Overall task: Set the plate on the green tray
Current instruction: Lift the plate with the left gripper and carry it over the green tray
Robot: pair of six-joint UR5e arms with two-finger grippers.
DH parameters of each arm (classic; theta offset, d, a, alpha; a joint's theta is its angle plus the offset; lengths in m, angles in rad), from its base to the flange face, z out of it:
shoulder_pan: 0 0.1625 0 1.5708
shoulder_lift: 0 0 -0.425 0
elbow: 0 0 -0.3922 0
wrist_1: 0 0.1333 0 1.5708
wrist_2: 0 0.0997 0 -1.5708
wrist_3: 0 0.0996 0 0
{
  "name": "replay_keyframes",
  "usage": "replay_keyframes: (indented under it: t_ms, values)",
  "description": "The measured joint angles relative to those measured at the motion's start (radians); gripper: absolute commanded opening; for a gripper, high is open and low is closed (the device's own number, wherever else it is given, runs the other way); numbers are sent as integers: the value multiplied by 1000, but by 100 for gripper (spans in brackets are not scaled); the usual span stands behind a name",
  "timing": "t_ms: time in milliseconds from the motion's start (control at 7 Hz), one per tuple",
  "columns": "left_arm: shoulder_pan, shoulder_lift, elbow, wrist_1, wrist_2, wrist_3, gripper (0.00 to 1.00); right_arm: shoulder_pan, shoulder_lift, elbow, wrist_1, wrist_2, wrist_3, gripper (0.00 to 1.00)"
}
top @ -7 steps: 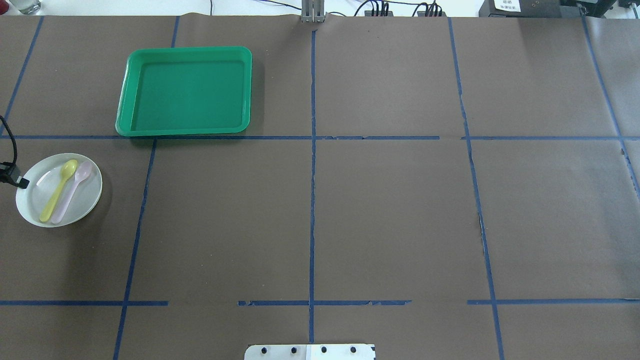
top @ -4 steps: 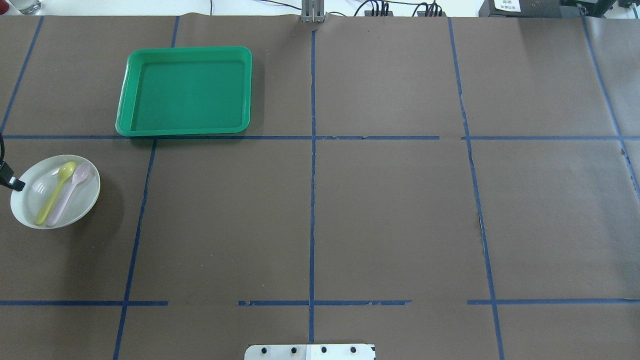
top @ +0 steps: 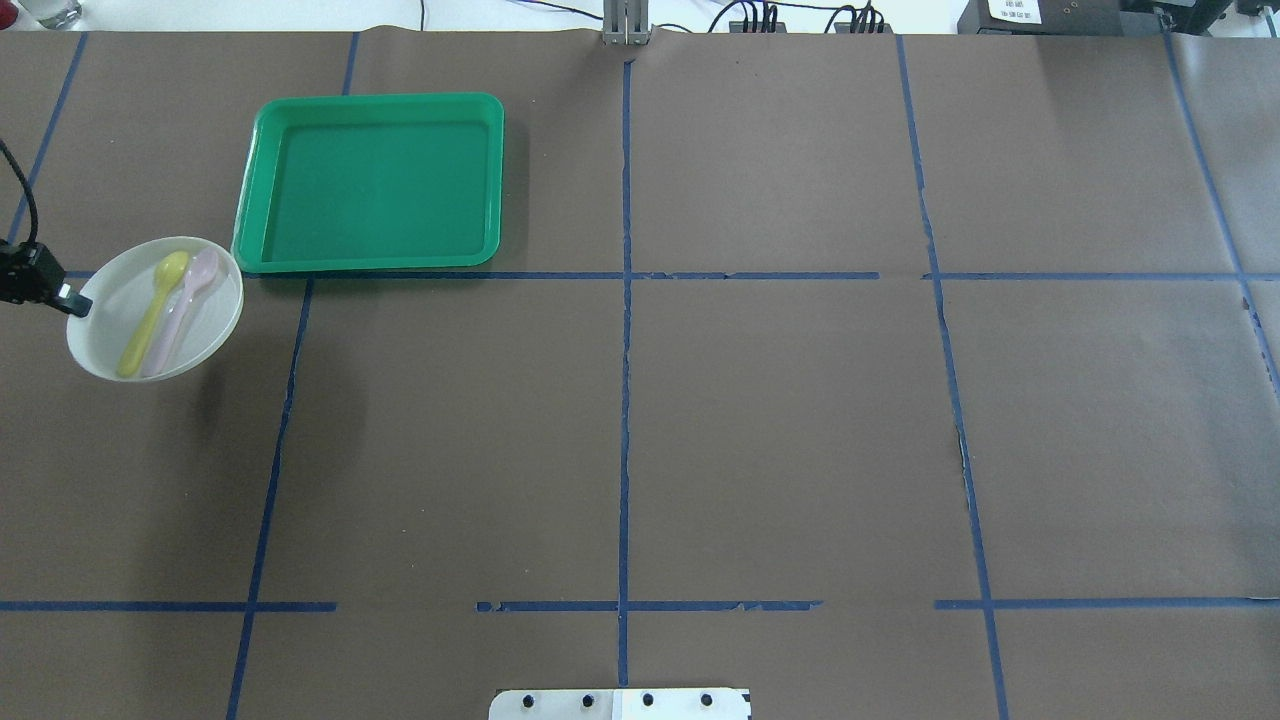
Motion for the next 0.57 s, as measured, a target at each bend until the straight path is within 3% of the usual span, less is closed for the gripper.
replay_keyframes:
  t_ms: [571]
  values:
    - [60,-256,133,-47,222,-454,0,0,0,0,0,0,0,100]
